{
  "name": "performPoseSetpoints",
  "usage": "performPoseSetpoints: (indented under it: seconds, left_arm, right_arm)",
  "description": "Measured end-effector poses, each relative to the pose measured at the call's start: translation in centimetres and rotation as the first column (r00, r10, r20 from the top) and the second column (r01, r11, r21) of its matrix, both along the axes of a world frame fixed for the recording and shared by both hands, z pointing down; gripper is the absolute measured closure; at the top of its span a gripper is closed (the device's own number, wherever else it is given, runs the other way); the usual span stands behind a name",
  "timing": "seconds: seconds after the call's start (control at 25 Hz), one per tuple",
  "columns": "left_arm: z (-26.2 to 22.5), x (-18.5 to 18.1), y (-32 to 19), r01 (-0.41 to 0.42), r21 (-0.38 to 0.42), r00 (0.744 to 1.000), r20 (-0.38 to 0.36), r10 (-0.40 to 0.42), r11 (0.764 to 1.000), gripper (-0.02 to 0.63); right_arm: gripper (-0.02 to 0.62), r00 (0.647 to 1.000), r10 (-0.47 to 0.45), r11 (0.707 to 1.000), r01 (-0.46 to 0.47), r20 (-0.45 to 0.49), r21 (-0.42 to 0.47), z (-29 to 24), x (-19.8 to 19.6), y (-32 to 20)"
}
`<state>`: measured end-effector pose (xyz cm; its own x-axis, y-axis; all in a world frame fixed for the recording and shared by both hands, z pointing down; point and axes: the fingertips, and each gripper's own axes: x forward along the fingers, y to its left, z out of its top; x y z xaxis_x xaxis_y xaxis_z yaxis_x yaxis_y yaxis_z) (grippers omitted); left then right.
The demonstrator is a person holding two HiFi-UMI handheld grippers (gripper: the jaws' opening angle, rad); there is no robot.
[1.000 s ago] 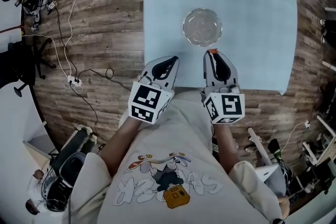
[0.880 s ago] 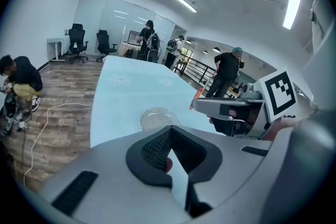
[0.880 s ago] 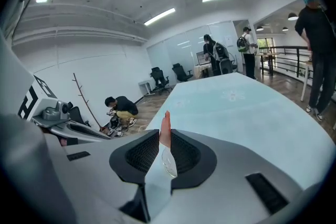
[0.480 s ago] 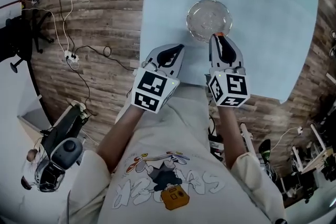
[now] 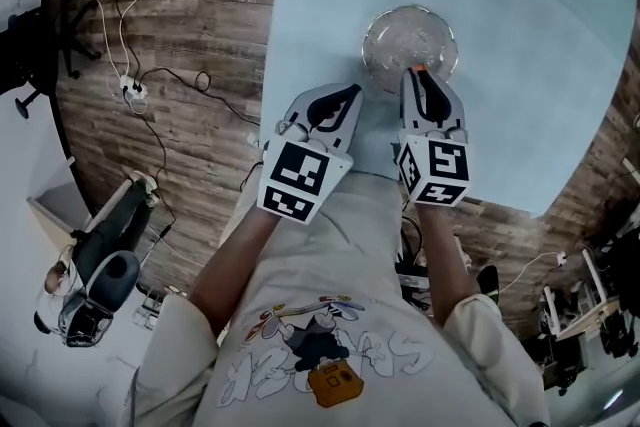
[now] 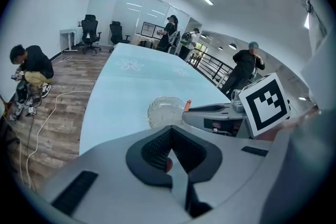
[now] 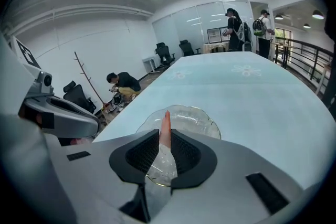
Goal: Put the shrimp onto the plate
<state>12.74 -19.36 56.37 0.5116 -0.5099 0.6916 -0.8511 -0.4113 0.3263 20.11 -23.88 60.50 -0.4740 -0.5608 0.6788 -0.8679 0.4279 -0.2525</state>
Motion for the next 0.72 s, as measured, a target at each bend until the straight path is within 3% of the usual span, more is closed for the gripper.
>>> performPoseSetpoints:
  seconds: [0.36, 0.72]
  left_arm:
    - [0.2, 0.1, 0.5, 0.004, -0.009, 1.0, -0.006, -0.004, 1.0, 0.598]
    - [-1.2, -0.8, 1.3, -0.026, 0.019, 1.0, -0.012, 0.026, 0.999, 0.598]
  right_arm:
    - [0.508, 1.0, 0.006, 1.0, -0.006, -0.008, -0.031, 1.0, -0.4, -0.4]
    - [0.502, 0.996, 0.083, 0.997, -0.083, -0.02, 0.0, -0.8, 0.0, 0.5]
